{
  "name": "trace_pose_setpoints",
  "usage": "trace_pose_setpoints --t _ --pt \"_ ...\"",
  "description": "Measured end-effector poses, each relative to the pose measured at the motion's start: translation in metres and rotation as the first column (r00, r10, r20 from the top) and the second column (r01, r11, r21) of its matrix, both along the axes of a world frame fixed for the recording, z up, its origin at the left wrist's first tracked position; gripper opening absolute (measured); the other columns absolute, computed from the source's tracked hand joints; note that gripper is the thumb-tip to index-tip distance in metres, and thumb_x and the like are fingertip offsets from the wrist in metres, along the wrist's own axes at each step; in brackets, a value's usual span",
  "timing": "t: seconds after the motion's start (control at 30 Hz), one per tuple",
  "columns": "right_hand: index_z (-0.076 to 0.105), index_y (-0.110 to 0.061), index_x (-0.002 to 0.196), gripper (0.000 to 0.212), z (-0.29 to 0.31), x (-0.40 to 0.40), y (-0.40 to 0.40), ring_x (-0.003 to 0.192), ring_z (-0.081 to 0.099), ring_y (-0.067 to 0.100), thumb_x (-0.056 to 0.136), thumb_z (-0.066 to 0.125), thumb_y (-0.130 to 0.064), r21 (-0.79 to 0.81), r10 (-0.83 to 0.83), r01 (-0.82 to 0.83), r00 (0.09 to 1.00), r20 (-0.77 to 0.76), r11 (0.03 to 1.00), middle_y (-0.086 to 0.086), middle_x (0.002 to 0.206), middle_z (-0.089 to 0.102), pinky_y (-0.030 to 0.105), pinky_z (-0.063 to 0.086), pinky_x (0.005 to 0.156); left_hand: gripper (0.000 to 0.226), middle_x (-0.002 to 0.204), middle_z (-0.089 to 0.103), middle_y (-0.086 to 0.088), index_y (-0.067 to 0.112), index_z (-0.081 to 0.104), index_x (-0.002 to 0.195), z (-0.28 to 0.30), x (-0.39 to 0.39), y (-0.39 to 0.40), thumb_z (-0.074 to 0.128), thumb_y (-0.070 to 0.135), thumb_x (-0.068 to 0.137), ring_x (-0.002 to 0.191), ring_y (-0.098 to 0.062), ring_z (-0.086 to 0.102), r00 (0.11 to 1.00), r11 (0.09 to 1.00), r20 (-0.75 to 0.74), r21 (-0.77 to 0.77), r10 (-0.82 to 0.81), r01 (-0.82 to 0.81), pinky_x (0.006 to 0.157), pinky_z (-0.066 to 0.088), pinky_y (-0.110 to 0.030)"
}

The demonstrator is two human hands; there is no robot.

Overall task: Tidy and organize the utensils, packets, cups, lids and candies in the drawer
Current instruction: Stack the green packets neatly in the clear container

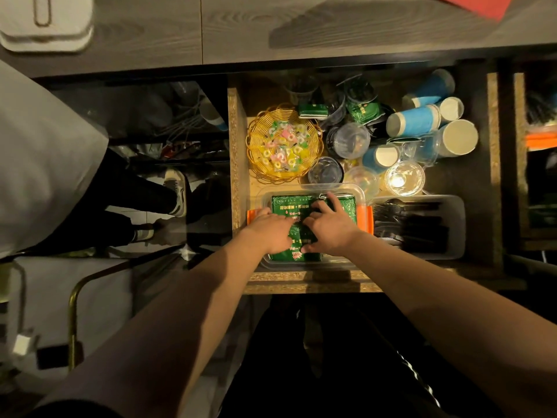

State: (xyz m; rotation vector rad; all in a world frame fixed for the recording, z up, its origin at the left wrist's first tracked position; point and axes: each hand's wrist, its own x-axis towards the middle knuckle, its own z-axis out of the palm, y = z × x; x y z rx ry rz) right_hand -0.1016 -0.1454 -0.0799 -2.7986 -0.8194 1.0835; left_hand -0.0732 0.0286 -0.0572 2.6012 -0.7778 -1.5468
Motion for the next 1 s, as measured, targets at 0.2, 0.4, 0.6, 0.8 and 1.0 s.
trace_pose_setpoints --t 0.2,0.4,0.6,0.8,1.0 --pt "0.061 -0.014 0.127 0.075 0.008 -0.005 -0.009 0.132 0.041 0.030 0.081 0.053 -0.072 0.214 -0.125 0.094 0.983 0.134 0.972 0.005 0.122 0.065 0.048 0.012 0.119 0.059 0.156 0.040 -0.007 0.019 0.035 0.155 0.017 -0.003 0.007 0.052 0.031 0.099 0.144 -0.028 0.033 0.983 0.974 0.042 -0.148 0.180 -0.172 0.119 0.021 -0.039" --pt "0.069 -0.016 0.104 0.063 0.029 -0.004 -0.026 0.107 0.053 0.027 0.088 0.037 -0.068 0.422 -0.432 0.337 0.889 0.151 0.842 0.002 0.101 0.067 0.044 0.044 0.091 0.046 0.147 0.050 0.000 0.026 0.048 0.145 0.045 0.002 0.009 0.054 0.027 0.099 0.121 -0.020 0.055 0.891 0.856 0.077 -0.327 0.447 -0.401 0.100 0.042 -0.033" --pt "0.068 -0.014 0.099 0.045 0.048 0.026 -0.044 0.101 0.050 0.025 0.091 0.047 -0.052 0.506 -0.584 0.439 0.795 0.167 0.742 0.002 0.097 0.064 0.043 0.045 0.085 0.040 0.137 0.057 0.002 0.026 0.053 0.138 0.070 0.032 -0.009 0.057 0.024 0.098 0.122 -0.017 0.056 0.815 0.738 0.048 -0.457 0.578 -0.496 0.101 0.047 -0.036" --pt "0.069 -0.010 0.103 0.029 0.041 0.067 -0.060 0.107 0.050 0.028 0.094 0.060 -0.036 0.495 -0.631 0.498 0.763 0.140 0.712 0.006 0.101 0.065 0.043 0.043 0.091 0.034 0.127 0.059 0.000 0.021 0.055 0.135 0.066 0.067 -0.029 0.054 0.024 0.101 0.117 -0.016 0.056 0.703 0.620 0.016 -0.488 0.711 -0.615 0.098 0.049 -0.038" --pt "0.067 -0.006 0.110 0.029 0.021 0.109 -0.074 0.111 0.050 0.032 0.095 0.057 -0.029 0.439 -0.734 0.634 0.673 0.092 0.637 0.014 0.113 0.064 0.041 0.041 0.093 0.027 0.131 0.060 -0.003 0.016 0.062 0.125 0.028 0.107 -0.049 0.055 0.022 0.099 0.118 -0.020 0.057 0.636 0.604 0.142 -0.520 0.758 -0.604 0.096 0.048 -0.037"
